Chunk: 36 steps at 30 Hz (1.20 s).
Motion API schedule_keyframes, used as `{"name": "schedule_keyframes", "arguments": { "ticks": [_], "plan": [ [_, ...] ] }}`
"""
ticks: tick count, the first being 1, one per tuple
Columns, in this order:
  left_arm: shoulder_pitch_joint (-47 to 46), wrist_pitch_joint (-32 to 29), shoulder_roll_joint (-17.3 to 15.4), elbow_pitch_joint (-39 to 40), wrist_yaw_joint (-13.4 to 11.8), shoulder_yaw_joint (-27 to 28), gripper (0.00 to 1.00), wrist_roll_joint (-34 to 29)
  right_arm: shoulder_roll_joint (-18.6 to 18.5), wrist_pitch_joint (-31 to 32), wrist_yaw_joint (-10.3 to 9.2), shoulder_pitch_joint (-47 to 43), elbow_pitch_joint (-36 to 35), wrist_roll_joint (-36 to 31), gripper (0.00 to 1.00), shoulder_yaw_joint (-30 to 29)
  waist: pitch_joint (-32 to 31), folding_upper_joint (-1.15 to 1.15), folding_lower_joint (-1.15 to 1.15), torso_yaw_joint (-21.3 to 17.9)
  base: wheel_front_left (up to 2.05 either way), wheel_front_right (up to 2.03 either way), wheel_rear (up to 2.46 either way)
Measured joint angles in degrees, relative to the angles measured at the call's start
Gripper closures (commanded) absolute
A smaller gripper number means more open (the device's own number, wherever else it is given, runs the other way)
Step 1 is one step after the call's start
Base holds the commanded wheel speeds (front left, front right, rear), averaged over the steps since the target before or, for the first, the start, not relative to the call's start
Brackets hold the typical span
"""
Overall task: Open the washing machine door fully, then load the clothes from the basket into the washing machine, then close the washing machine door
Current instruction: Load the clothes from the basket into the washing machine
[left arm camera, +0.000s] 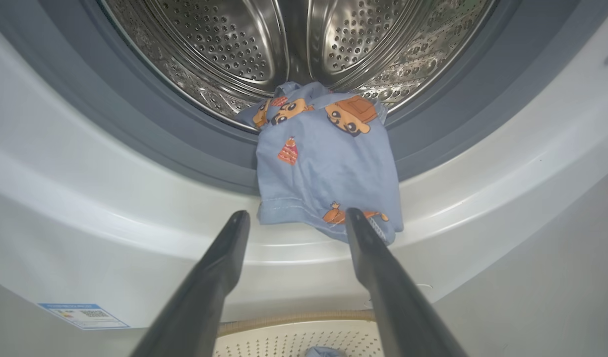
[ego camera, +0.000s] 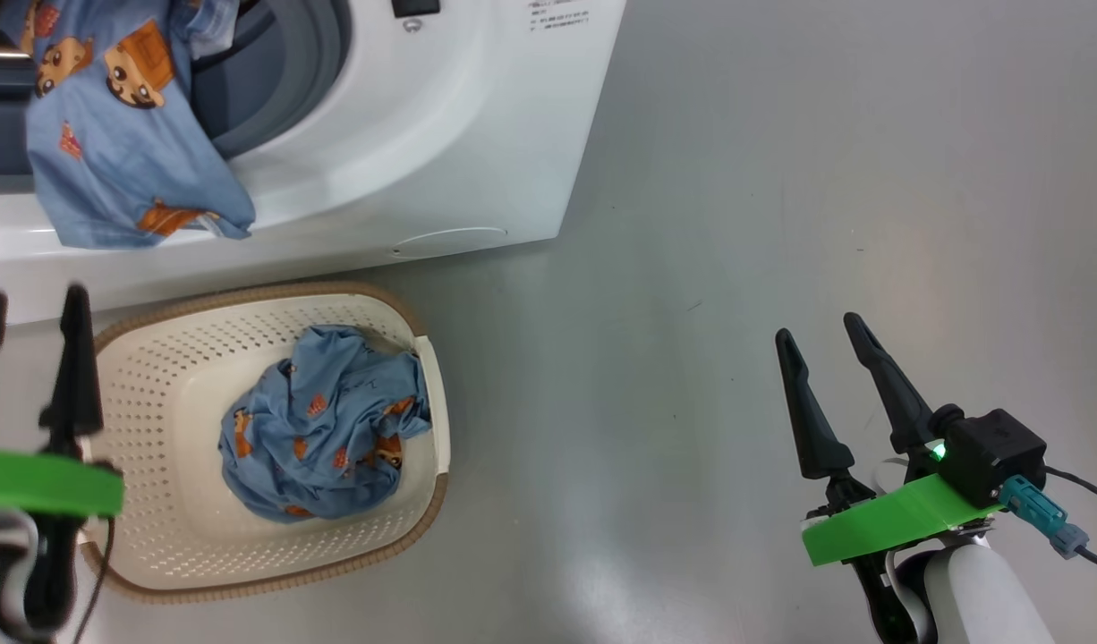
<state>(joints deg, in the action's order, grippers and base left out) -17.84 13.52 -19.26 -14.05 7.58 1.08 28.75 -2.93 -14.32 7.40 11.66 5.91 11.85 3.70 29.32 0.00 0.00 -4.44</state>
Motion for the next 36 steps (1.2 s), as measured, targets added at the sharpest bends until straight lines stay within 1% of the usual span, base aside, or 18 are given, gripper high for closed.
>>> {"name": "schedule_keyframes", "arguments": {
  "ticks": [5,9,13,21,29,36],
  "plan": [
    [-6.20,-1.83,-1.43,-1.78,0.00,-1.94,0.00,1.31,0.01,0.00,0.00,-0.01,0.04,0.85,0.00,0.12,0.22,0.00,0.00,-0.54,0.00,0.00,0.00],
    [-10.32,-5.68,-2.56,-4.64,0.00,-4.09,0.00,1.57,0.01,0.00,0.00,-0.03,0.04,0.91,0.00,0.40,0.52,0.00,0.00,-0.96,0.00,0.00,0.00],
    [-14.32,-10.67,-2.46,-7.57,0.00,-6.15,0.00,4.89,0.01,0.00,0.00,-0.09,0.27,1.69,0.00,0.47,0.95,0.00,0.00,-1.34,0.00,0.00,0.00],
    [-21.25,-17.58,-2.75,-15.00,-0.27,-7.82,0.00,6.05,0.02,0.00,0.00,-0.09,0.36,2.52,0.00,1.05,1.85,0.00,0.00,-2.37,0.00,0.00,0.00],
    [-26.61,-19.33,-0.89,-20.60,-0.56,-7.83,0.00,8.38,0.02,0.00,0.00,-0.09,0.74,3.41,0.00,1.38,2.85,0.00,0.00,-3.13,0.00,0.00,0.00],
    [-31.58,-20.85,-0.54,-24.31,-0.77,-7.97,0.00,8.87,0.02,0.00,0.00,-0.08,1.49,4.53,0.00,2.85,3.64,0.00,0.00,-3.92,0.00,0.00,0.00]
  ]
}}
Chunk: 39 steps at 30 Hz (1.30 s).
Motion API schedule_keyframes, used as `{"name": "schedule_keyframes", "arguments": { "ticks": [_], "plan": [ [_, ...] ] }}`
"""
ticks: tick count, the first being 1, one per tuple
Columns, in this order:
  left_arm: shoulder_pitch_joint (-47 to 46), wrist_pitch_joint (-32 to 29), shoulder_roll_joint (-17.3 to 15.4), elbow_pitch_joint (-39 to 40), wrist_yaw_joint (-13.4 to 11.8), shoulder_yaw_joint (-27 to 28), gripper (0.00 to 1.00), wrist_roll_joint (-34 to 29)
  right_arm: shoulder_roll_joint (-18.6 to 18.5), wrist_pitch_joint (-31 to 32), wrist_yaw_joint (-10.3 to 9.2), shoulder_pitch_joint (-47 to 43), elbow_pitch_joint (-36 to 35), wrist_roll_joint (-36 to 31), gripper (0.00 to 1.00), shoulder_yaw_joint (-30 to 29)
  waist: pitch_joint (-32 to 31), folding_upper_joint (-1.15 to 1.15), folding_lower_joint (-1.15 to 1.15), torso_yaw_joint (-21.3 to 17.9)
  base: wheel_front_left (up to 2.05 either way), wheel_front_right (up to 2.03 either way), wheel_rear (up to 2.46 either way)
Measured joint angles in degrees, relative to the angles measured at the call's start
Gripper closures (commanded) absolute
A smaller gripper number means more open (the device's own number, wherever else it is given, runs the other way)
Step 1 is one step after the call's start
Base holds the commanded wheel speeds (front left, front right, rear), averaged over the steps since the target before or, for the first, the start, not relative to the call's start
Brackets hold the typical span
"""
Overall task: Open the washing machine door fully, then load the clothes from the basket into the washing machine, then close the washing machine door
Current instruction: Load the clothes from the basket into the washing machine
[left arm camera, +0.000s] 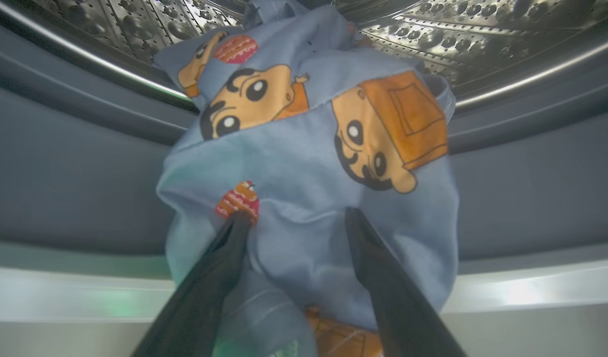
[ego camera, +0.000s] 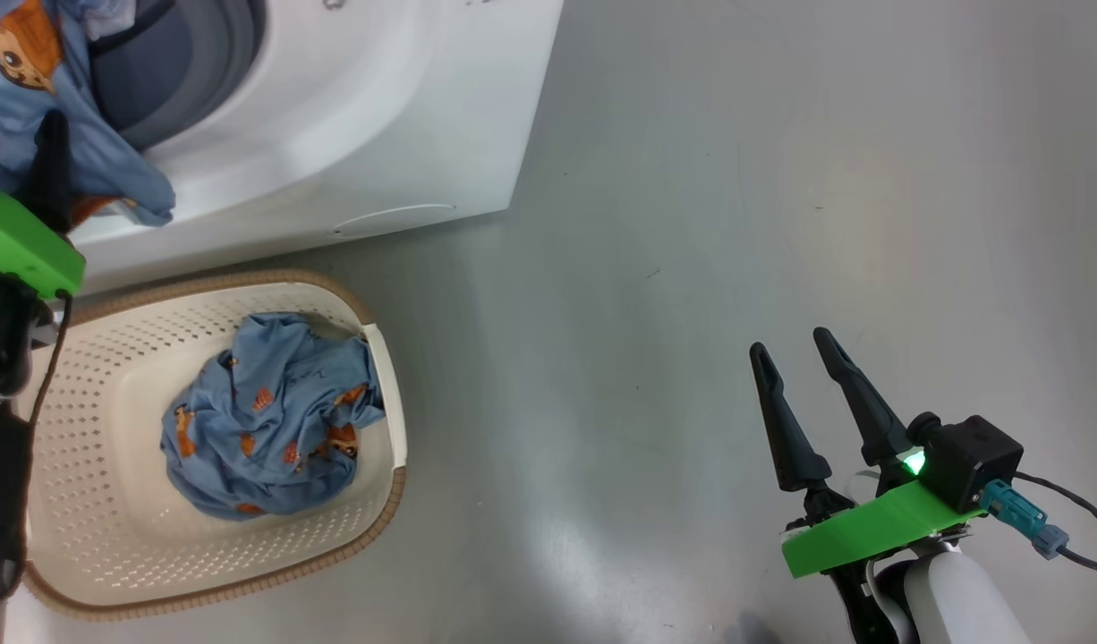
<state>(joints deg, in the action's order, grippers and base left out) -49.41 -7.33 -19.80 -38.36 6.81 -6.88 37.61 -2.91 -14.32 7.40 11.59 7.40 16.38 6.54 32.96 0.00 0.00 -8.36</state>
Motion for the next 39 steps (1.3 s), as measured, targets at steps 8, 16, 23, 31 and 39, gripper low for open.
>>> {"name": "schedule_keyframes", "arguments": {
  "ticks": [8,16,23,31,39],
  "plan": [
    [-3.76,-4.92,-1.45,-3.68,0.00,-2.52,0.36,-0.88,0.01,0.00,0.00,0.00,0.40,1.47,0.00,0.31,0.73,0.00,0.00,-1.12,0.00,0.00,0.00],
    [-7.79,-12.68,-3.78,-5.94,0.10,-6.90,1.00,-2.02,0.01,0.00,0.00,0.05,1.11,2.25,0.00,1.11,1.10,0.00,0.00,-1.11,0.00,0.00,0.00],
    [-7.88,-6.34,-3.59,-5.20,0.11,-8.20,1.00,-2.29,0.01,0.00,0.00,0.19,1.32,2.46,0.00,1.37,1.07,0.00,0.00,-0.97,0.00,0.00,0.00],
    [-8.16,0.47,-2.82,-3.79,0.36,-8.91,1.00,-3.21,0.01,0.00,0.00,0.19,1.63,3.45,0.00,1.41,0.83,0.00,0.00,-1.03,0.00,0.00,0.00],
    [-10.87,9.79,-3.80,-1.80,0.53,-8.50,1.00,-4.83,0.01,0.00,0.00,0.17,1.68,3.47,0.00,1.49,0.69,0.00,0.00,-1.22,0.00,0.00,0.00]
  ]
}}
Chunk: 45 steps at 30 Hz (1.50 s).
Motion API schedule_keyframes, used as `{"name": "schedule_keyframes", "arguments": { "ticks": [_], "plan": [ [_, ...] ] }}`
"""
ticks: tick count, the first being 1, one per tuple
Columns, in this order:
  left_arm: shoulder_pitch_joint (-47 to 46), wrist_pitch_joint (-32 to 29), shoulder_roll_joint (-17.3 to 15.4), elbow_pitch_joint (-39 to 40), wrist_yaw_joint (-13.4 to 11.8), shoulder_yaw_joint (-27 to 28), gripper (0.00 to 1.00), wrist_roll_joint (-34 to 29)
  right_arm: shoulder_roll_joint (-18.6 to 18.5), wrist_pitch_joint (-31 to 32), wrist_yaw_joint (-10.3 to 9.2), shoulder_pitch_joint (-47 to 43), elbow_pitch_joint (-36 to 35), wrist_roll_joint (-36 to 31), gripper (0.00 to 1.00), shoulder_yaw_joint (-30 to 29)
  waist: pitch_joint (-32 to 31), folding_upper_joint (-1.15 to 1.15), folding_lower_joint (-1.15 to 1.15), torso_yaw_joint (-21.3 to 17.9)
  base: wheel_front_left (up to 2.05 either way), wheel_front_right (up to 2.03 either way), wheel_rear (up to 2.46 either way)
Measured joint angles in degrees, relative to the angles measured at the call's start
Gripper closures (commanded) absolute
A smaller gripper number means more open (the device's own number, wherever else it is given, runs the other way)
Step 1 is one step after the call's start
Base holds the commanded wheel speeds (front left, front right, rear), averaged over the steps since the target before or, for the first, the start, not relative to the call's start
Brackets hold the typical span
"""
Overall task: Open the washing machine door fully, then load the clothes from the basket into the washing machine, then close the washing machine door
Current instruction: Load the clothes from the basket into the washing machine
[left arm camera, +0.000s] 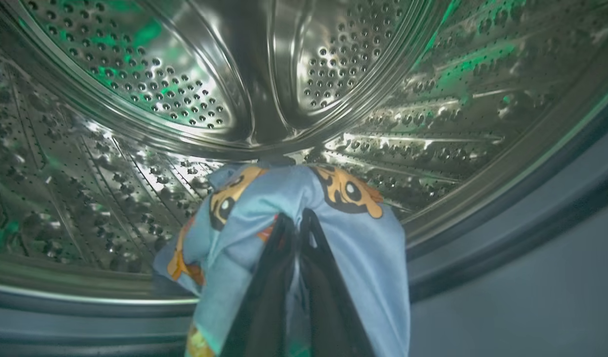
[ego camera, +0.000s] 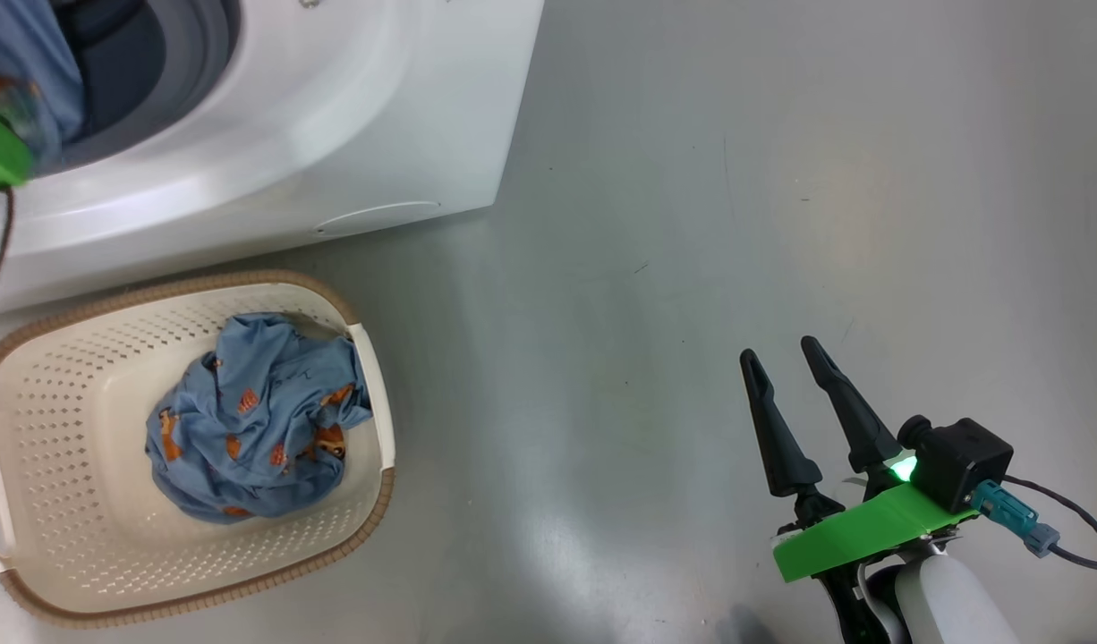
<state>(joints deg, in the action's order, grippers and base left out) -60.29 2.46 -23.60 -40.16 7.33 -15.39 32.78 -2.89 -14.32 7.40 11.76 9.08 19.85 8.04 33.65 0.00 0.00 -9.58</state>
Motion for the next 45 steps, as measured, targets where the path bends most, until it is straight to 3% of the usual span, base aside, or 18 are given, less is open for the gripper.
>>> {"name": "schedule_keyframes", "arguments": {
  "ticks": [16,28,45],
  "plan": [
    [-6.27,8.72,-3.25,4.04,0.00,-0.54,1.00,0.05,0.01,0.00,0.00,-0.01,-1.12,-0.07,0.00,0.54,3.98,0.00,0.00,-1.10,0.00,0.00,0.00],
    [-12.77,9.76,-9.64,6.53,0.01,-3.02,1.00,1.99,0.04,0.00,0.00,0.00,-2.92,0.21,0.00,2.10,9.71,0.00,0.00,-3.00,0.00,0.00,0.00],
    [-21.99,11.77,-13.80,10.90,0.01,-6.35,1.00,4.00,0.13,0.00,0.00,0.31,-4.46,1.69,0.00,4.55,15.08,0.00,0.00,-5.93,0.00,0.00,0.00]
  ]
}}
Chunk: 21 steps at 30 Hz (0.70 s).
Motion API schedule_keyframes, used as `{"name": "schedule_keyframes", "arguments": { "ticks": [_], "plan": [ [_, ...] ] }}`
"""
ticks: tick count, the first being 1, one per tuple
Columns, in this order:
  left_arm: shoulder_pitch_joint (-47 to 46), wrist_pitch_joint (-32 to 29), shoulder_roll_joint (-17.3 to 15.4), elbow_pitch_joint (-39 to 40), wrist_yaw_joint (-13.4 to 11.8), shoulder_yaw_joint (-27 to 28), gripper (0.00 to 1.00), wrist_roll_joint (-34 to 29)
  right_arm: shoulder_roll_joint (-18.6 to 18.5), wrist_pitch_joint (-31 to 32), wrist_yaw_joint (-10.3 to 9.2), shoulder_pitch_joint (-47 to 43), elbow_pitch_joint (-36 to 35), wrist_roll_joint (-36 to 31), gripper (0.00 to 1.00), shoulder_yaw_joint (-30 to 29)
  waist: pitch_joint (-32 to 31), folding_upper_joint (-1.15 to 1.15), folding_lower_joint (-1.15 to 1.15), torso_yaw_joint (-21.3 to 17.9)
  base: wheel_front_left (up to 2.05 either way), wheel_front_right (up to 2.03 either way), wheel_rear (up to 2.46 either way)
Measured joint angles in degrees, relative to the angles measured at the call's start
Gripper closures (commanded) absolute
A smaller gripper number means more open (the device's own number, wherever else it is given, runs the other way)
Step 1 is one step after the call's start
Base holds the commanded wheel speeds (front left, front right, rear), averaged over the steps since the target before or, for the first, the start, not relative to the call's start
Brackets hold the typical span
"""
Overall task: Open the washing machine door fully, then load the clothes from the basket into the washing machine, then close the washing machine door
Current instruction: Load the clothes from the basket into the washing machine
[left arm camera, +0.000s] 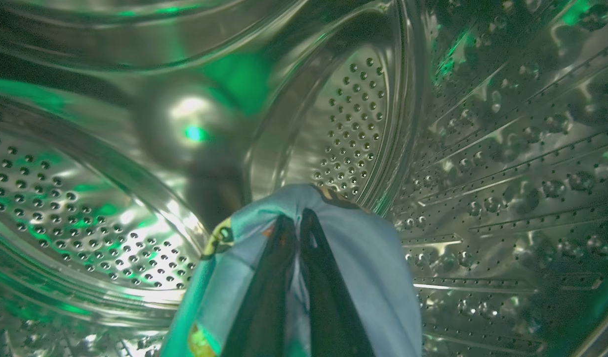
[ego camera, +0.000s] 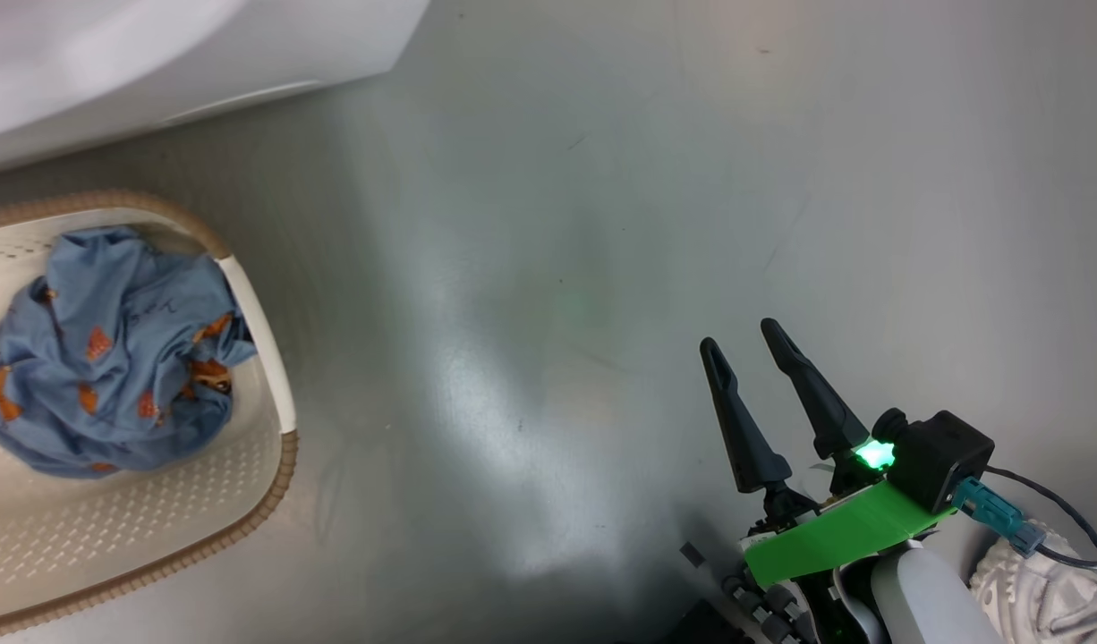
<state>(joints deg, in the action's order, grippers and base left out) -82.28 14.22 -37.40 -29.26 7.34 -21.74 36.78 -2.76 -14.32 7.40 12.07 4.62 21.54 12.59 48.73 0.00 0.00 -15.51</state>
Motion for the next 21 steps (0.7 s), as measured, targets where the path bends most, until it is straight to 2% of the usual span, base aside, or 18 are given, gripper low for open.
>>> {"name": "schedule_keyframes", "arguments": {
  "ticks": [5,16,17,18,21],
  "plan": [
    [-2.54,0.41,-0.96,1.46,0.00,-2.01,1.00,0.56,0.02,0.00,0.00,-0.04,-0.15,0.00,0.00,0.22,0.56,0.00,0.00,-0.96,0.00,0.00,0.00],
    [-2.81,-3.60,-1.72,-6.19,0.00,-4.87,1.00,2.89,0.09,0.00,0.00,-0.09,-0.26,0.32,0.00,1.46,0.68,0.00,0.00,-1.81,0.00,0.00,0.00],
    [-3.09,-3.02,-1.71,-6.17,-0.01,-4.91,0.72,2.78,0.08,0.00,0.00,-0.09,-0.24,0.32,0.00,1.35,0.71,0.00,0.00,-1.70,0.00,0.00,0.00],
    [-3.45,-2.66,-1.65,-6.39,-0.01,-4.91,0.00,2.80,0.08,0.00,0.00,-0.09,-0.20,0.32,0.00,1.26,0.72,0.00,0.00,-1.55,0.00,0.00,0.00],
    [-3.63,-2.63,-0.94,-7.84,-0.01,-4.79,0.00,3.67,0.08,0.00,0.00,-0.08,-0.16,0.32,0.00,1.08,0.45,0.00,0.00,-1.04,0.00,0.00,0.00]
  ]
}}
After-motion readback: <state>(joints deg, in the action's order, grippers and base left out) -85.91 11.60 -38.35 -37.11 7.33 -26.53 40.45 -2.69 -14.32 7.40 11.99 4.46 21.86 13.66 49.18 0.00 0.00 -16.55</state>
